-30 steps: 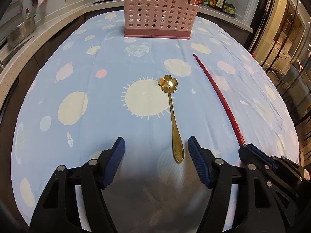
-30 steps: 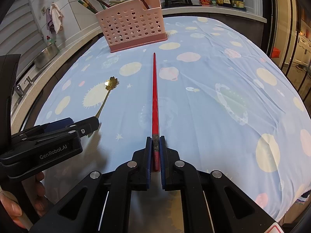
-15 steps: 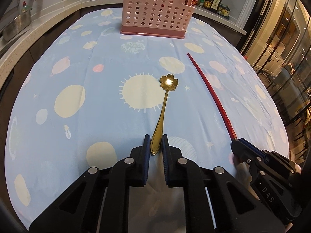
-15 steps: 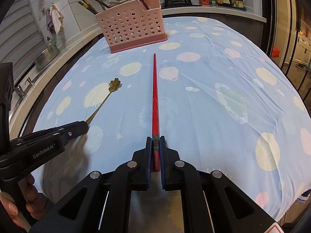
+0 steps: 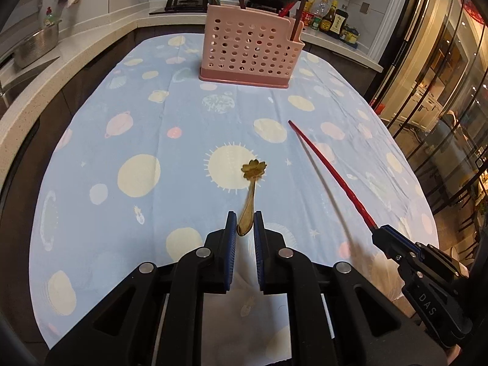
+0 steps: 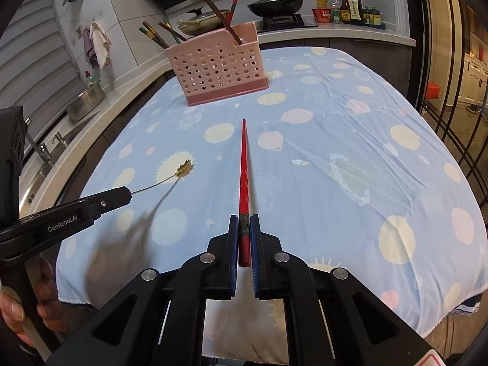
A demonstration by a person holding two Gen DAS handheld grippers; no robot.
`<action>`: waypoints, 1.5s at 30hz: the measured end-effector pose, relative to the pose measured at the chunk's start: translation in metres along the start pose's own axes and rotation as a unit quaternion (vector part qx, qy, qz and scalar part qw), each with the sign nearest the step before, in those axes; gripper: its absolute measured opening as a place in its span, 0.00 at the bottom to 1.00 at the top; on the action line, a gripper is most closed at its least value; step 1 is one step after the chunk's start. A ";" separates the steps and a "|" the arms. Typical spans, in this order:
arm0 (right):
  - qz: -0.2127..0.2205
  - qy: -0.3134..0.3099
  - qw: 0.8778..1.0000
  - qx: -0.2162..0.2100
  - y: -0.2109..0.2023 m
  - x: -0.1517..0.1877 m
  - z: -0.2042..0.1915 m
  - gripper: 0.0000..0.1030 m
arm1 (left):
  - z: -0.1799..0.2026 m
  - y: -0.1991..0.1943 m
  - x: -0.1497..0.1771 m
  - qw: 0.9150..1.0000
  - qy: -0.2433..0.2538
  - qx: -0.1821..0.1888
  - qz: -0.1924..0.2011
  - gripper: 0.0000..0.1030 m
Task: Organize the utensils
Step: 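Lift the gold spoon with the left tool while the right tool carries the red chopstick to the holder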
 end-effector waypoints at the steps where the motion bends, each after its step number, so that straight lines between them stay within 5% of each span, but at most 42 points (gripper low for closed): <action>1: 0.007 0.000 1.000 -0.003 -0.007 -0.002 -0.001 0.07 | 0.000 -0.006 -0.002 1.000 -0.001 0.001 0.005 0.10; 10: 0.071 -0.003 0.997 -0.028 -0.062 -0.033 -0.007 0.07 | -0.004 -0.036 -0.020 0.999 -0.004 0.000 0.036 0.01; 29: 0.140 -0.015 0.989 -0.051 -0.109 -0.087 -0.022 0.07 | 0.003 -0.069 -0.053 0.998 0.013 0.003 0.069 0.01; 45: 0.232 -0.036 0.970 -0.062 -0.163 -0.204 -0.026 0.07 | 0.022 -0.142 -0.157 0.986 0.050 0.023 0.159 0.01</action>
Point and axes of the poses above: each gripper's, at about its wrist camera, not at the fingertips, and y roughly the way its jaws point, z to its right, x to its underside, the point moved 5 cm from there along y, roughly the way its jaws point, and after that the axes turned 14 degrees about -z, right-handed, at the moved point
